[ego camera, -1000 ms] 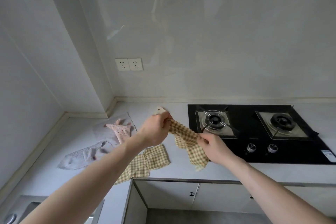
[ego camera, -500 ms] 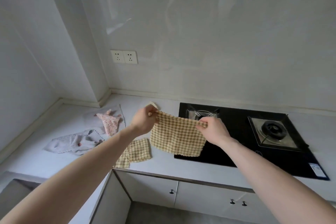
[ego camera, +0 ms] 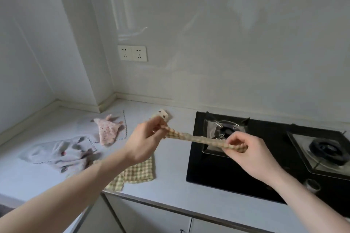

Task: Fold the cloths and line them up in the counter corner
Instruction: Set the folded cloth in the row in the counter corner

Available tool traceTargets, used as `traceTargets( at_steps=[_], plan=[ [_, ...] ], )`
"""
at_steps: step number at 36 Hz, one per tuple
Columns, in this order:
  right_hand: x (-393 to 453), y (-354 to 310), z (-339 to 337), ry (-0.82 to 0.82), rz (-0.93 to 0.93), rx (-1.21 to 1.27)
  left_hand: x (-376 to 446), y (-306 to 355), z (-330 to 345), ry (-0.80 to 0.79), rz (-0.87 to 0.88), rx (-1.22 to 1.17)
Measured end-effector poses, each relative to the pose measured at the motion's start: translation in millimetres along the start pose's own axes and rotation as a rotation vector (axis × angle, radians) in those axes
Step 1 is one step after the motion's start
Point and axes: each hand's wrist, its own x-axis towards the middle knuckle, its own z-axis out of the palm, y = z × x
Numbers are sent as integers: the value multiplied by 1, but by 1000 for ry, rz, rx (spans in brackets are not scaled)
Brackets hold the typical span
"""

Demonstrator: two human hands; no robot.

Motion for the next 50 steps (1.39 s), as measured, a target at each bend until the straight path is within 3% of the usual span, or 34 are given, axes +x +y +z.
traceTargets(
  at_steps=[10,16,27,36,50],
  plan=[
    [-35,124,106,-153,25,-83,-45,-136,84,-169,83,277],
    [-52,155,132,4,-61,-76,-62,-175,105,-158,119,322],
    [-94,147,136,30,-12,-135,-102,-164,112,-94,72,334],
    [-123,129,116,-37,6,-233,-120,-133,88,-203,85,353],
    [-69,109,105,201,150,-62,-83,-134,90,-31,-70,322]
  ],
)
